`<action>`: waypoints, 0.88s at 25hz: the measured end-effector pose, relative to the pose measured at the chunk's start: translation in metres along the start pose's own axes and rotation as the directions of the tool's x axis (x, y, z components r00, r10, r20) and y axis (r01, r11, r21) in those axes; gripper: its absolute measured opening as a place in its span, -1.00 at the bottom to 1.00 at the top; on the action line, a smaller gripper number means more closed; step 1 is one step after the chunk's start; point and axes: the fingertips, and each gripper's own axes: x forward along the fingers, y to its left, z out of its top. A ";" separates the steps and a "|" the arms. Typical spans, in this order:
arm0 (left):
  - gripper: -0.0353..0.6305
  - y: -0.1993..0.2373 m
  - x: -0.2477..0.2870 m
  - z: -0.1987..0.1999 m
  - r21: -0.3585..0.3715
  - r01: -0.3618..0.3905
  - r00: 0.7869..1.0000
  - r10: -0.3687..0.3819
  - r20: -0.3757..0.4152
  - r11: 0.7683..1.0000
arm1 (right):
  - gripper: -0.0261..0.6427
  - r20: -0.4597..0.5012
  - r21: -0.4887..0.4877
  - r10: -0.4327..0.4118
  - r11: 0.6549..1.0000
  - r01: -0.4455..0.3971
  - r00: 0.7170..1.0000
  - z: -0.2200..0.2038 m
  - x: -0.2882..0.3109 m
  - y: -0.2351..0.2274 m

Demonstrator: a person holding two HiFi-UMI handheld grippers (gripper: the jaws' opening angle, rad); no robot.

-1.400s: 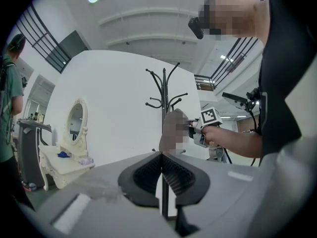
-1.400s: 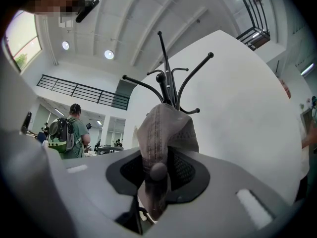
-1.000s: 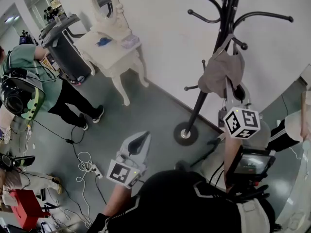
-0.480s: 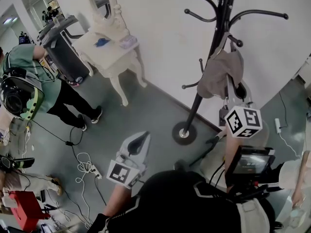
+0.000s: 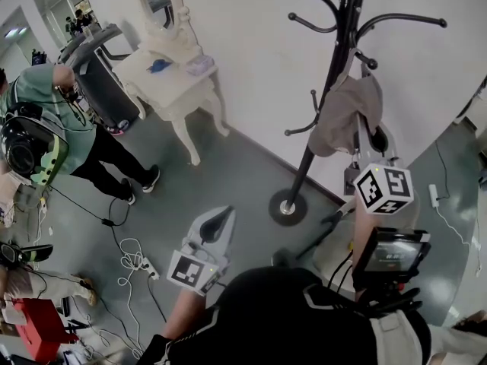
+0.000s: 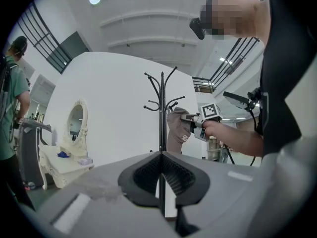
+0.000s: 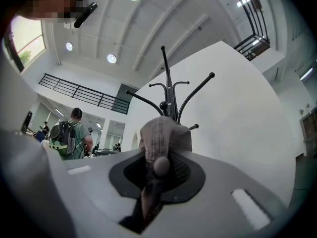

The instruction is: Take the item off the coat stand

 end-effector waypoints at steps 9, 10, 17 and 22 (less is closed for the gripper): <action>-0.92 0.004 -0.014 0.001 -0.004 -0.004 1.000 0.004 0.015 1.000 | -0.81 0.034 -0.012 0.001 1.000 -0.001 0.999 0.017 -0.009 0.013; -0.92 0.004 -0.014 0.000 -0.006 -0.003 1.000 0.003 0.015 1.000 | -0.81 0.037 -0.013 0.002 1.000 -0.002 0.999 0.018 -0.010 0.014; -0.92 0.004 -0.009 0.001 0.013 0.019 1.000 -0.019 0.019 1.000 | -0.81 0.055 0.000 0.003 1.000 -0.003 0.998 0.026 -0.015 0.013; -0.92 0.002 -0.006 -0.002 0.021 0.037 0.999 -0.038 0.020 0.999 | -0.81 0.063 -0.003 -0.001 1.000 0.002 0.998 0.028 -0.023 0.013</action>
